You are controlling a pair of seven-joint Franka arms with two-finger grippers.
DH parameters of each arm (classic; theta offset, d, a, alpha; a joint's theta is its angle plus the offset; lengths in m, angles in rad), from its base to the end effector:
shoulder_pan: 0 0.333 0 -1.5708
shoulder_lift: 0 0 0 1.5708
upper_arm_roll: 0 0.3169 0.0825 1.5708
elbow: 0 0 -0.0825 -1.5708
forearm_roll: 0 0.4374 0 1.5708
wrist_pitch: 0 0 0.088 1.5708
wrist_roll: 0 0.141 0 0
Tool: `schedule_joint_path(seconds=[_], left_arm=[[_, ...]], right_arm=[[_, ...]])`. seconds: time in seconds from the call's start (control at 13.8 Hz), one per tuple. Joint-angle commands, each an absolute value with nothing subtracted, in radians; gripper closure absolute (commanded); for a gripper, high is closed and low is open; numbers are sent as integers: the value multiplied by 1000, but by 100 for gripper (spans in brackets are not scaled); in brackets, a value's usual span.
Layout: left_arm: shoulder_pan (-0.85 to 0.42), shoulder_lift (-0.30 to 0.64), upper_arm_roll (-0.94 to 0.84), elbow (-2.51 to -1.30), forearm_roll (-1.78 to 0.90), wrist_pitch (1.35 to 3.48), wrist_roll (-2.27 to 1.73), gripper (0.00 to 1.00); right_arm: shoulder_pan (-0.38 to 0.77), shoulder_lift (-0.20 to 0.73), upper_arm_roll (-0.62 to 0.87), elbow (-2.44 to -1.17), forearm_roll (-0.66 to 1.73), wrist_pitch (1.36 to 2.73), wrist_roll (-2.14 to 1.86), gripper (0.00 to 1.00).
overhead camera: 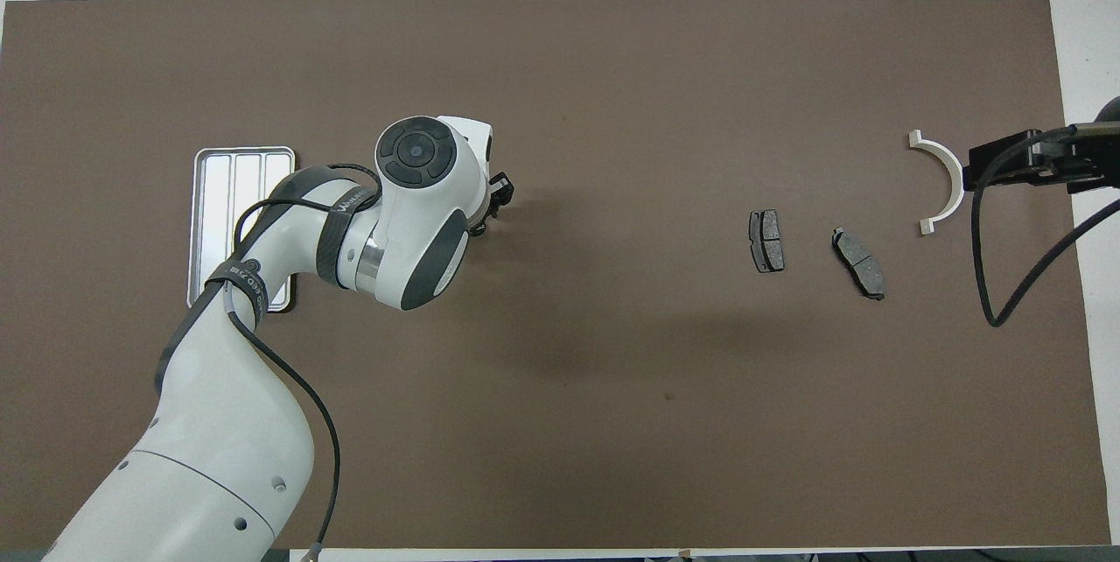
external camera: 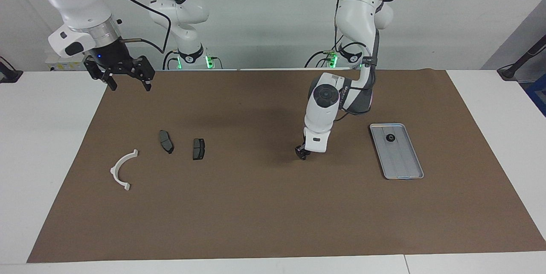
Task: Pick bearing gear from pile to tray
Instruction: 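Grasp the second bearing with the left gripper and lift it, then lower the second bearing into the silver tray and open the left gripper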
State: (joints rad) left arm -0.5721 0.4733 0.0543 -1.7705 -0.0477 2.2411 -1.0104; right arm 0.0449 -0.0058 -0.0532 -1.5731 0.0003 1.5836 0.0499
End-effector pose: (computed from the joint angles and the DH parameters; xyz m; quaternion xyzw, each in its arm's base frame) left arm 0.6053 -0.3497 0.2285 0.9668 0.2553 -0.0050 0.0039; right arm 0.6080 -0.0051 0.5949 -0.9995 0.0291 -0.0081 0.0005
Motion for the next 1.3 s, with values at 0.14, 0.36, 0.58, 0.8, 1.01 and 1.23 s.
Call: schedule_joint_path(seconds=[0.14, 0.36, 0.58, 0.8, 1.01, 1.23], left_arm=[[-598, 437, 72, -1819, -34, 2246, -1058, 100], [-565, 439, 75, -1775, -32, 2179, -1046, 100], [-451, 368, 77, -1789, -29, 2120, -904, 100], [-286, 292, 75, -1808, -29, 2025, -611, 100], [-158, 290, 75, -1825, -29, 2080, -384, 100], [-120, 298, 77, -1867, -29, 2167, -324, 100]], right_arm=[[29, -58, -46, -1651, 20, 1605, 34, 0], [29, -61, -46, -1666, 18, 1605, 32, 0], [34, -87, -46, -1686, 15, 1617, 34, 0], [34, -101, -46, -1693, 15, 1615, 32, 0], [35, -101, -46, -1694, 14, 1614, 34, 0], [35, -101, -46, -1695, 14, 1612, 32, 0]])
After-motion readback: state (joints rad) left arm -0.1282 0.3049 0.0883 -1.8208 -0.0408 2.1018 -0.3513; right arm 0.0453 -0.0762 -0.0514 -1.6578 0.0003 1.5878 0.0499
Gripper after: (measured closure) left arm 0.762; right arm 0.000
